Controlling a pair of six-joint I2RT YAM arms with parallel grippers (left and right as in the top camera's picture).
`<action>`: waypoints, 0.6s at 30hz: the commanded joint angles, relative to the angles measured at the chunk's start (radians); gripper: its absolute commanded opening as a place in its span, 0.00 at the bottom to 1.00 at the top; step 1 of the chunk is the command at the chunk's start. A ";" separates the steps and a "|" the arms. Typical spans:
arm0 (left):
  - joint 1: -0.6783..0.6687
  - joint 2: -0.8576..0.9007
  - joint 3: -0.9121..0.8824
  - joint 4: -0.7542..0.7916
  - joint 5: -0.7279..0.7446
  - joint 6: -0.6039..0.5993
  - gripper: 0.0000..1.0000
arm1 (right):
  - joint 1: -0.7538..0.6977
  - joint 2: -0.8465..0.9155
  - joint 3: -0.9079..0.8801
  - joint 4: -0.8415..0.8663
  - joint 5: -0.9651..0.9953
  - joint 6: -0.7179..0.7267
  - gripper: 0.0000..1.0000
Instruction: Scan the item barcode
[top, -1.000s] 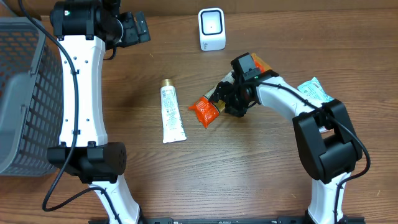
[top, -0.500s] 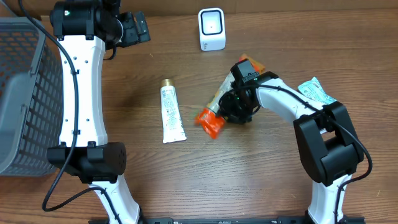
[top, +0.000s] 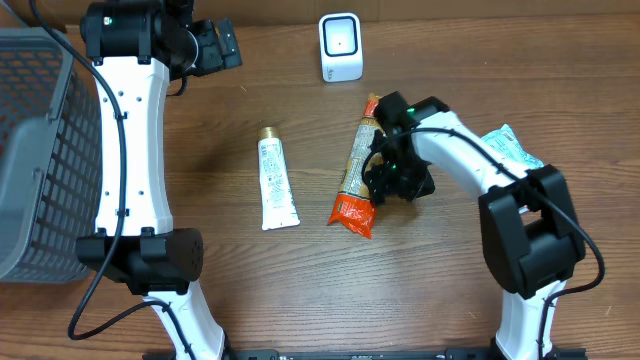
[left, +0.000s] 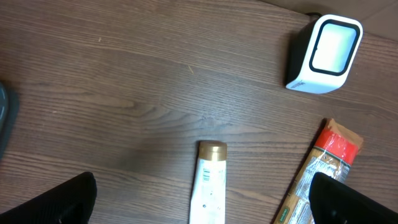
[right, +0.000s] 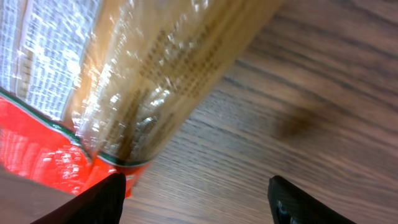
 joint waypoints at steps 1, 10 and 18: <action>-0.002 0.002 0.003 0.000 -0.006 0.011 1.00 | -0.097 -0.064 0.030 0.037 -0.212 0.066 0.75; -0.002 0.002 0.003 0.000 -0.006 0.011 1.00 | -0.207 -0.265 0.011 0.185 -0.229 0.363 0.76; -0.002 0.002 0.003 0.001 -0.006 0.011 1.00 | -0.165 -0.449 -0.149 0.209 -0.006 0.603 0.92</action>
